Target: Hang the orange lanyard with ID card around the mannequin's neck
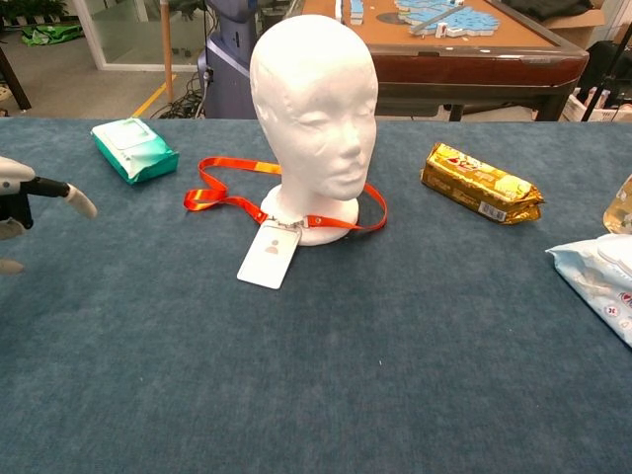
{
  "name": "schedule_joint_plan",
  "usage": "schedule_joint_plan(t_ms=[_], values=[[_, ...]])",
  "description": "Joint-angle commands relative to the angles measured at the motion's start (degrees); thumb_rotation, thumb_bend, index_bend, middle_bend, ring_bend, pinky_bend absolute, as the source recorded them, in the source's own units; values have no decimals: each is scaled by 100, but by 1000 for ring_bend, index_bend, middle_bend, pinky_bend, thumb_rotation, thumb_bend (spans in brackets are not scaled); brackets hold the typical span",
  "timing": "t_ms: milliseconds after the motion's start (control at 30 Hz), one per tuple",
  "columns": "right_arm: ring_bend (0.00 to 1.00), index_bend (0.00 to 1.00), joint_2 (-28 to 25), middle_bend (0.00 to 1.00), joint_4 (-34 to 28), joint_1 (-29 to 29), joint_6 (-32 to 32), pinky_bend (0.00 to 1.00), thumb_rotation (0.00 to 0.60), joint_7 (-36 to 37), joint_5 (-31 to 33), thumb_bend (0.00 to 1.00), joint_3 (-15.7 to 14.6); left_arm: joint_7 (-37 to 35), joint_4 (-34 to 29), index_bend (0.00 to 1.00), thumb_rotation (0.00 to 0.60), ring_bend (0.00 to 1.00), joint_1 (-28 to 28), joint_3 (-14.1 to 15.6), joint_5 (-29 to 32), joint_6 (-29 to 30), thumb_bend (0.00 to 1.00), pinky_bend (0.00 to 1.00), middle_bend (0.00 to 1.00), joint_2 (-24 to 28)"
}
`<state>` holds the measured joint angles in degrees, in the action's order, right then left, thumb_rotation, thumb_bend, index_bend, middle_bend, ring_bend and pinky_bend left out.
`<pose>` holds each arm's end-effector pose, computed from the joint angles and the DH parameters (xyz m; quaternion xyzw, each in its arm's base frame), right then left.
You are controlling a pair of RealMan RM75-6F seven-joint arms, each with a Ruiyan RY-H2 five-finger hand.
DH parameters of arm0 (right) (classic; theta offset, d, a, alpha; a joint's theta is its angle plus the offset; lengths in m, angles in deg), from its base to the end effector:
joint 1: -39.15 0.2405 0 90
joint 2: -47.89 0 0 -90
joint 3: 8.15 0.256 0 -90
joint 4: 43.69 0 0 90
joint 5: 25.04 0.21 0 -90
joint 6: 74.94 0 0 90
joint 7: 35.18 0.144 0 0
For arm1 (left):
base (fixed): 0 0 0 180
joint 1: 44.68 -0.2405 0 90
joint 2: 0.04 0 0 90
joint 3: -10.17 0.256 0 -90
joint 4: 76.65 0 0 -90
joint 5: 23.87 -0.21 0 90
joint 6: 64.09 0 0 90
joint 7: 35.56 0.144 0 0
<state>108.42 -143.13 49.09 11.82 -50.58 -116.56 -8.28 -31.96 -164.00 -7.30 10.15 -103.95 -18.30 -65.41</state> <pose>-0.2650 -0.1919 0.1599 0.6755 -0.2753 0.3662 0.5778 -0.2487 0.3181 0.0795 -0.8101 -0.3539 -0.2316 0.4061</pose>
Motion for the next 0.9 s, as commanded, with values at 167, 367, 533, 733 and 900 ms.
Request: schedule_joint_plan(t_ms=[167, 367, 533, 733, 900], values=[[358, 134, -71, 409, -111, -53, -18, 458, 600, -12, 12, 0, 56, 81, -68, 116, 600, 985, 606, -35, 184, -954, 496, 975, 965, -217], [358, 134, -96, 409, -149, -91, -40, 458, 600, -8, 36, 0, 96, 252, 44, 13, 600, 1000, 923, -141, 350, -1264, 537, 999, 988, -557], [358, 134, -114, 409, -159, -116, -54, 458, 600, 8, 42, 0, 126, 177, 268, 0, 600, 1000, 1129, -295, 543, -1401, 559, 1000, 996, -831], [359, 134, -134, 409, -179, -139, -81, 458, 600, 10, 58, 0, 157, 2, 523, 0, 600, 1000, 1322, -470, 696, -1476, 566, 1000, 997, -1055], [359, 134, -147, 409, -193, -163, -91, 458, 600, 7, 92, 0, 187, -158, 651, 0, 600, 1000, 1458, -549, 787, -1590, 566, 1000, 998, -1199]])
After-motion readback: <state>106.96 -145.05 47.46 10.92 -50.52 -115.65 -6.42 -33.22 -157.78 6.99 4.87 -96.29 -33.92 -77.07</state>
